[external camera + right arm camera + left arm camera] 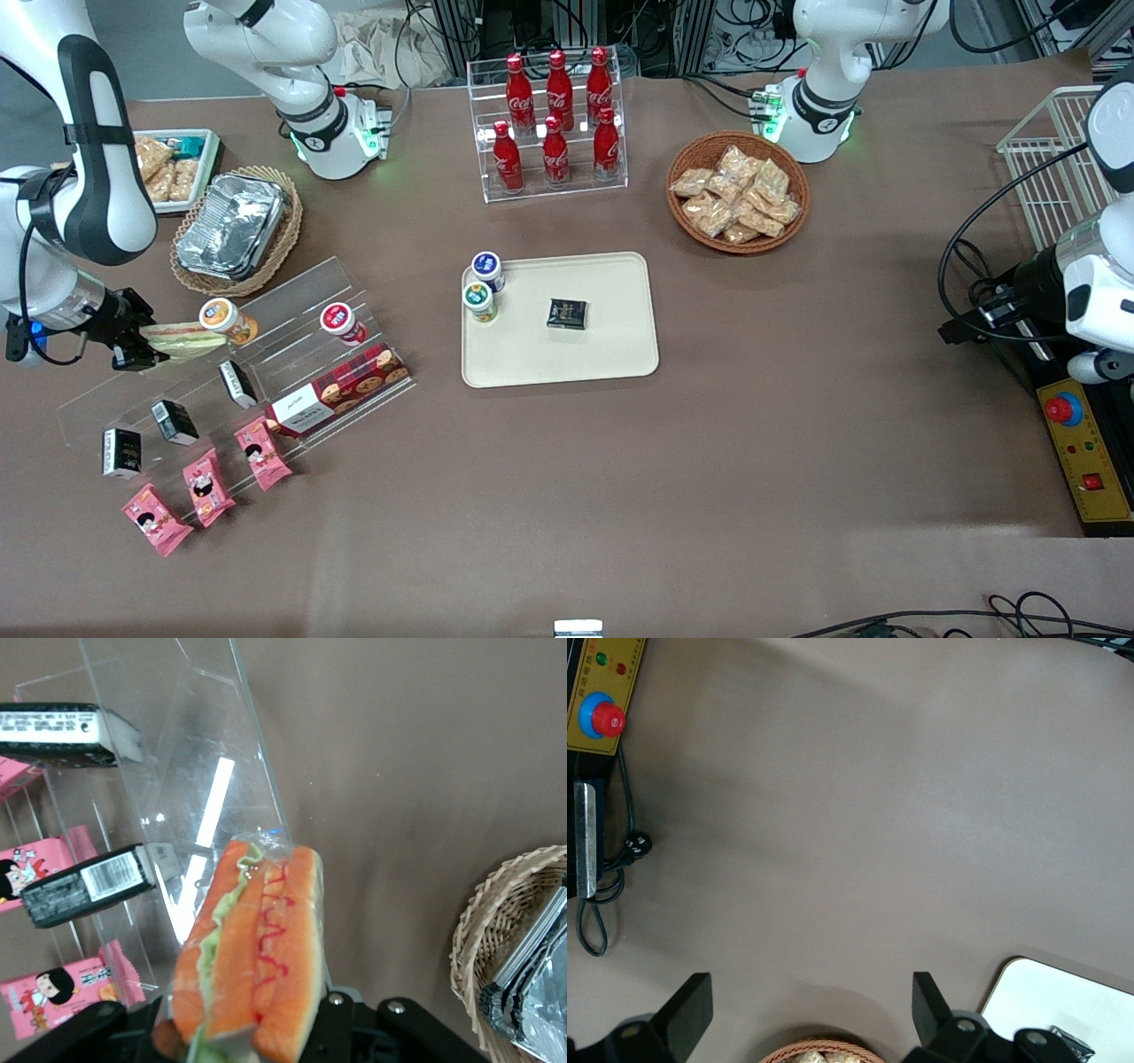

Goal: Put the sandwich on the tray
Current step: 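Close the right gripper on the sandwich and lift it off the stand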

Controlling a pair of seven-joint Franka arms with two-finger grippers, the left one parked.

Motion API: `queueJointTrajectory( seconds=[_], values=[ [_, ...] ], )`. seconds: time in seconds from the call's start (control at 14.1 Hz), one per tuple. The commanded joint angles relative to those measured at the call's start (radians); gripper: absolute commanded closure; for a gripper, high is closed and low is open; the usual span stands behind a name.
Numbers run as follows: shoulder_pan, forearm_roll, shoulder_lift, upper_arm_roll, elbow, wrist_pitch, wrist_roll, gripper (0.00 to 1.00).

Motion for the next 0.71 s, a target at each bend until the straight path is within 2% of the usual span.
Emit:
queueJointTrajectory(
  seconds=[0.0, 0.14, 0.36, 0.5, 0.64],
  values=[
    [-0.010, 0.007, 0.024, 0.000, 0.127, -0.143, -0.046, 1.00],
    [-0.022, 0.007, 0.071, 0.001, 0.294, -0.341, -0.059, 1.00],
    [-0.015, 0.016, 0.092, 0.005, 0.496, -0.557, -0.061, 1.00],
    [-0.007, 0.032, 0.107, 0.011, 0.596, -0.656, -0.050, 1.00],
    [0.030, 0.068, 0.108, 0.011, 0.633, -0.680, -0.017, 1.00]
  ],
)
